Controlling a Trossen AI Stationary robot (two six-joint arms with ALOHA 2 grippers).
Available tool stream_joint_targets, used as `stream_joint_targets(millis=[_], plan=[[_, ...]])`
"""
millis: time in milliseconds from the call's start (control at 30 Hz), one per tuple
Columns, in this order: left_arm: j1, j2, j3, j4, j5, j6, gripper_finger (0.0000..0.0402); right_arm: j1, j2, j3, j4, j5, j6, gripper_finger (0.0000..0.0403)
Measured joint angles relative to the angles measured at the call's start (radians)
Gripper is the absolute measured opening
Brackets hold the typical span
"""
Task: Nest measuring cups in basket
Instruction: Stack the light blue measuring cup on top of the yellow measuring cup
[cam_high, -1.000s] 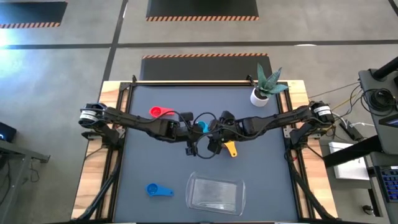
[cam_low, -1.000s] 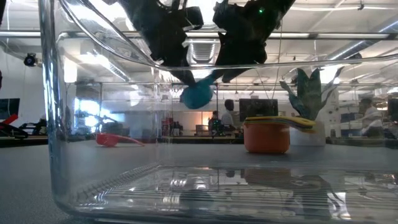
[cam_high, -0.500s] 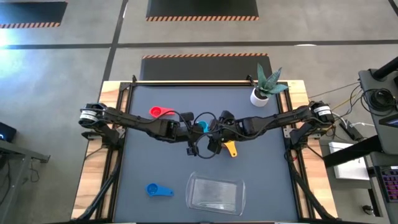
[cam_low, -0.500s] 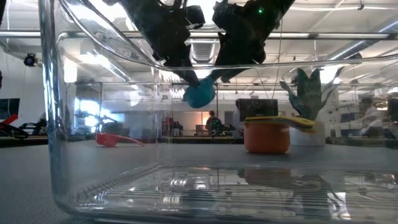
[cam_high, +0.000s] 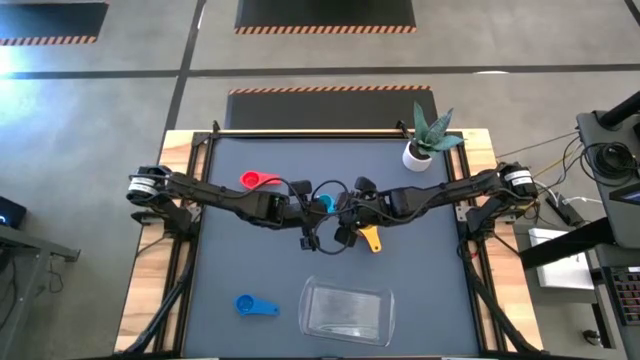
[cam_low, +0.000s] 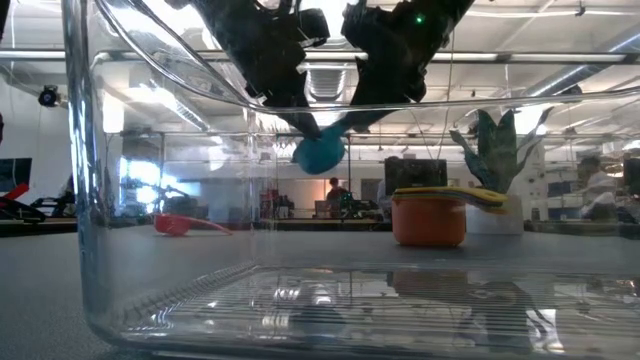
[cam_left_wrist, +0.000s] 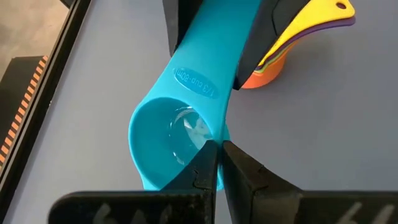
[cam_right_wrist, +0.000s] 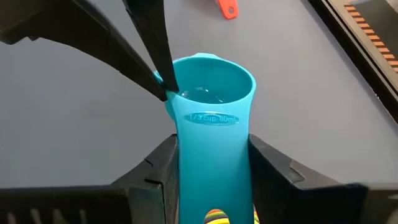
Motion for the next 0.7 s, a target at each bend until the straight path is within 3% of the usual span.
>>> stream_joint_targets(millis=[400,700], plan=[[0.000,0.000,0.000,0.002,0.001,-0.002,0.0002,0.000,0.000,0.000,-0.008,-0.001,-0.001,0.0131],[0.000,0.000,0.000,0.002,0.001,-0.003,0.0048,0.000,0.000,0.000,-0.054,0.009,0.013,0.0131]])
